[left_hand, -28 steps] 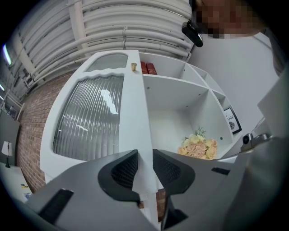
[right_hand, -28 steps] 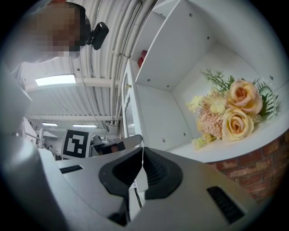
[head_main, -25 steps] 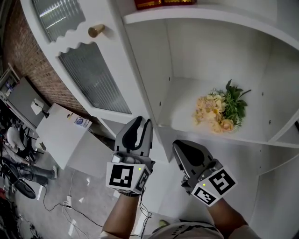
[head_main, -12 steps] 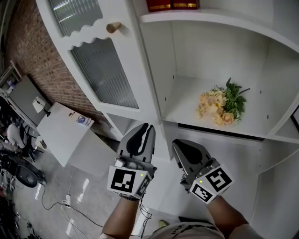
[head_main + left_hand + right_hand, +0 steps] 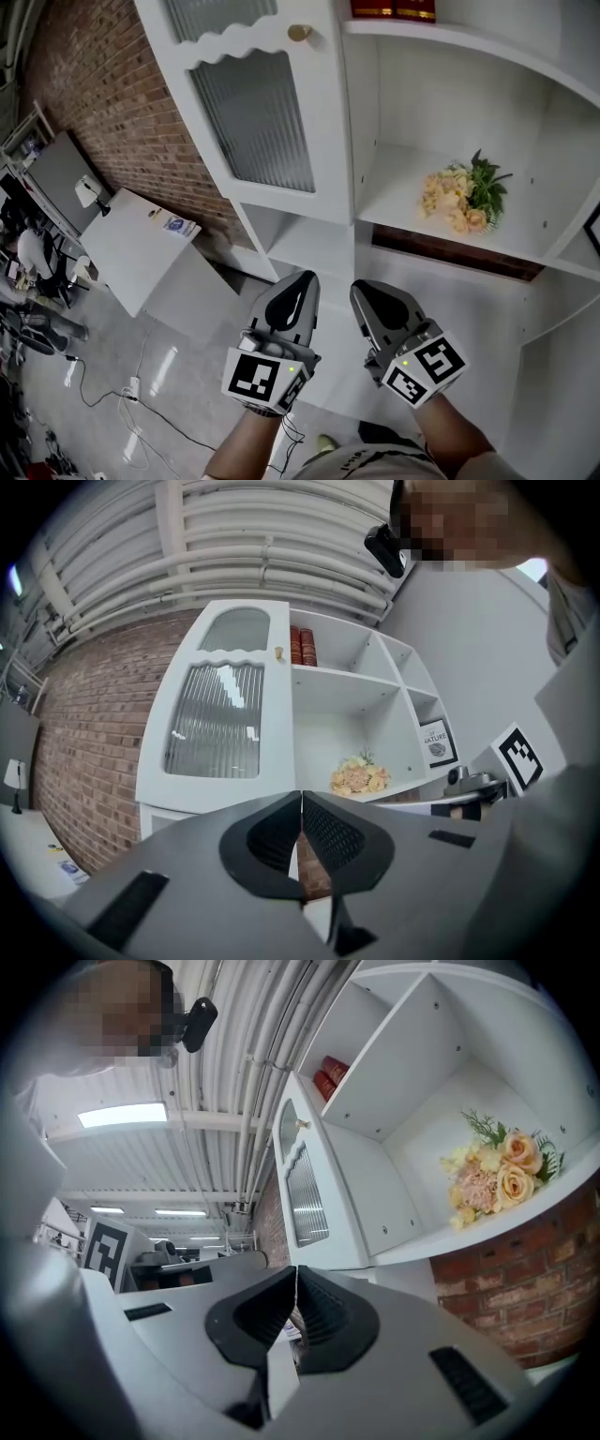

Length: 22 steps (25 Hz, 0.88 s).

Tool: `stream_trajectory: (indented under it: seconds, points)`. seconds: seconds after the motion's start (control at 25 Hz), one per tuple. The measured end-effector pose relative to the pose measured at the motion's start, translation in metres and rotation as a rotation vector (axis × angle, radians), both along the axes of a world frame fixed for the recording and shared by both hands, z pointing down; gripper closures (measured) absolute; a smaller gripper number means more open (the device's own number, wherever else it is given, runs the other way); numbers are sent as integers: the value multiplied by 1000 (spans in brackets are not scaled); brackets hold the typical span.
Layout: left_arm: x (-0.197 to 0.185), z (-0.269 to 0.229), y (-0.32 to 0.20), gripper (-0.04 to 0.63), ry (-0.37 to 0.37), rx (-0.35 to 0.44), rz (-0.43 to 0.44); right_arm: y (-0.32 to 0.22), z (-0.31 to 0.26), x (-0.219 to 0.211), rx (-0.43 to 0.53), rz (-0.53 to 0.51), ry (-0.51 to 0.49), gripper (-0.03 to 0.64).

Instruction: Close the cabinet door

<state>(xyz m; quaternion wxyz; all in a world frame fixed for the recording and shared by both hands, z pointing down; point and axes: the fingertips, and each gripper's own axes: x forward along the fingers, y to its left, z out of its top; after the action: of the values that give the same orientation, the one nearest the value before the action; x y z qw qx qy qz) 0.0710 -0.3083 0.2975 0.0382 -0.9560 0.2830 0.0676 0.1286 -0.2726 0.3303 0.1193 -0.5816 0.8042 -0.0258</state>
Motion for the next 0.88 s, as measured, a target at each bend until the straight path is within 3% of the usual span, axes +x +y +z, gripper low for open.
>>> stream_trajectory:
  seconds: [0.88]
  points:
    - [-82,27,85,577,-18,-100,35,64,12,-78,-24,15,77,598]
